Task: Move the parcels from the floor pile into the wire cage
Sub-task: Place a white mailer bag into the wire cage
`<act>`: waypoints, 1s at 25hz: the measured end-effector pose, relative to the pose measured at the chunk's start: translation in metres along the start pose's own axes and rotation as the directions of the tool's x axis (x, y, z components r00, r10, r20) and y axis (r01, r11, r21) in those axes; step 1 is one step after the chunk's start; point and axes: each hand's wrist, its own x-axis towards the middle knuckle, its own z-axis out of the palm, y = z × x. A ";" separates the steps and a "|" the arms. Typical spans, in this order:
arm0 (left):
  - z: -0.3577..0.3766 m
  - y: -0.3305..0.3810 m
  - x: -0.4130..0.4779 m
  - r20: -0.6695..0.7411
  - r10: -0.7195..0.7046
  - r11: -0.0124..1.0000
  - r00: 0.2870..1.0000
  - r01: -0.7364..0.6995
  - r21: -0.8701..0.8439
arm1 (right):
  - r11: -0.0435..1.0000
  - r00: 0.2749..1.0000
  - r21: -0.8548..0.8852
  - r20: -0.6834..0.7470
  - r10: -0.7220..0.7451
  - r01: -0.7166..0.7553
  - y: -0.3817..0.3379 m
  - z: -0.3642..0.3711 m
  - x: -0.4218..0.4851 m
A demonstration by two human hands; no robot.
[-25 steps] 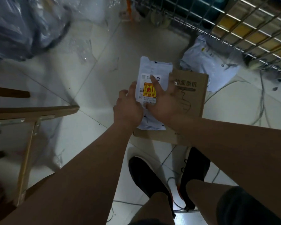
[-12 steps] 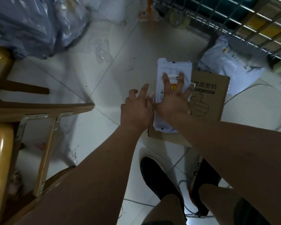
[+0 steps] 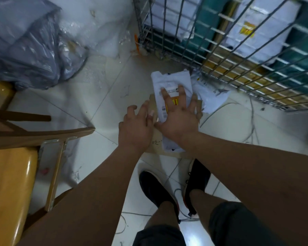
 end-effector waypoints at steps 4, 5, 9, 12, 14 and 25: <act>-0.071 0.059 -0.026 -0.024 0.058 0.997 0.998 -0.056 0.054 | 1.000 1.000 0.019 -0.024 0.012 -0.012 -0.016 -0.090 -0.040; -0.090 0.071 -0.031 -0.023 0.074 0.995 0.997 -0.072 0.061 | 1.000 0.999 0.021 -0.039 0.011 -0.010 -0.020 -0.109 -0.049; -0.161 0.111 -0.047 -0.029 0.148 0.984 0.989 -0.144 0.106 | 0.999 0.996 0.038 -0.083 0.024 -0.021 -0.036 -0.178 -0.088; -0.221 0.141 -0.066 -0.026 0.231 0.968 0.973 -0.227 0.109 | 0.998 0.995 0.056 -0.100 0.012 -0.006 -0.047 -0.234 -0.120; -0.254 0.159 -0.076 -0.024 0.270 0.956 0.962 -0.266 0.123 | 0.998 0.992 0.061 -0.121 0.024 -0.017 -0.056 -0.266 -0.140; -0.350 0.240 -0.109 -0.016 0.490 0.869 0.871 -0.488 0.078 | 0.984 0.974 0.144 -0.185 0.129 -0.103 -0.059 -0.379 -0.213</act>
